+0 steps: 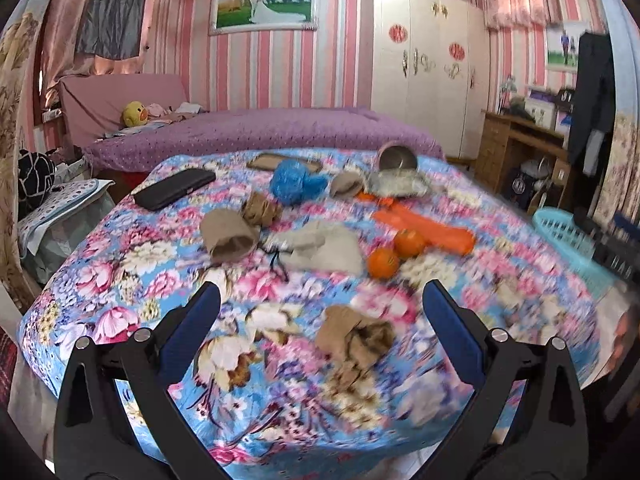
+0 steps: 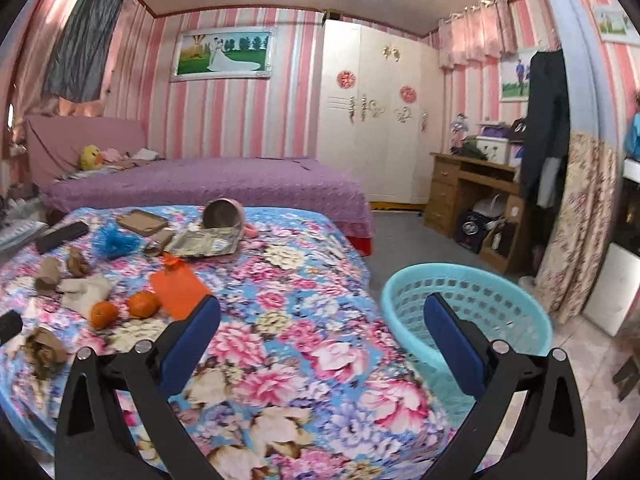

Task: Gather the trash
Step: 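Grasp the crumpled brown paper with the left gripper while the right gripper reaches toward a tangerine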

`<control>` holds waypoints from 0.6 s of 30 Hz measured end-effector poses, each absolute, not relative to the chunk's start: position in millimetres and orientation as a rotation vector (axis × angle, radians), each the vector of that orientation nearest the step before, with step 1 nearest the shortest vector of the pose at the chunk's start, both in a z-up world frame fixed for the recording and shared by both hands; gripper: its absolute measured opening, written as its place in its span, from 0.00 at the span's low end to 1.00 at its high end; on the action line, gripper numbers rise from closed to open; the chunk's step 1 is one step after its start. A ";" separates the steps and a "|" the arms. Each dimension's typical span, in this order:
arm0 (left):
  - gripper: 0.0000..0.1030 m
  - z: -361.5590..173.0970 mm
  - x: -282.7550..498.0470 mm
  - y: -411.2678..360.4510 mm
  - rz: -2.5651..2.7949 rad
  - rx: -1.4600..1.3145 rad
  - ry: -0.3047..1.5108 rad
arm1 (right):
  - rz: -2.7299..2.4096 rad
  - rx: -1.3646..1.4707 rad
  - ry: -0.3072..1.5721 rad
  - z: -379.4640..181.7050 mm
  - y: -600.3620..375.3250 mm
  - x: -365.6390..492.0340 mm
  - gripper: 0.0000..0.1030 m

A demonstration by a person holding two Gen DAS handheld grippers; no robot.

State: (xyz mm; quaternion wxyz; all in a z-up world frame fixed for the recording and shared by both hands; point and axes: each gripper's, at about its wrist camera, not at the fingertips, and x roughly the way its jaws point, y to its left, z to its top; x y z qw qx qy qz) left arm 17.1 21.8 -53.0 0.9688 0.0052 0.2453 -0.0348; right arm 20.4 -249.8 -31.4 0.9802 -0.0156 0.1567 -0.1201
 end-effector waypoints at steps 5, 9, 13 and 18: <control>0.95 -74.7 29.5 18.1 -0.077 0.027 0.554 | -0.244 -0.033 0.344 -37.2 -252.1 28.4 0.96; 0.89 -83.2 39.3 17.8 -0.088 -0.004 0.591 | -0.228 -0.025 0.358 -40.9 -251.2 31.2 0.96; 0.69 -89.0 46.4 12.6 -0.135 -0.012 0.634 | -0.205 0.013 0.382 -45.8 -255.1 35.2 0.96; 0.47 -91.5 52.2 7.5 -0.190 -0.046 0.674 | -0.188 0.049 0.424 -53.1 -257.7 41.0 0.96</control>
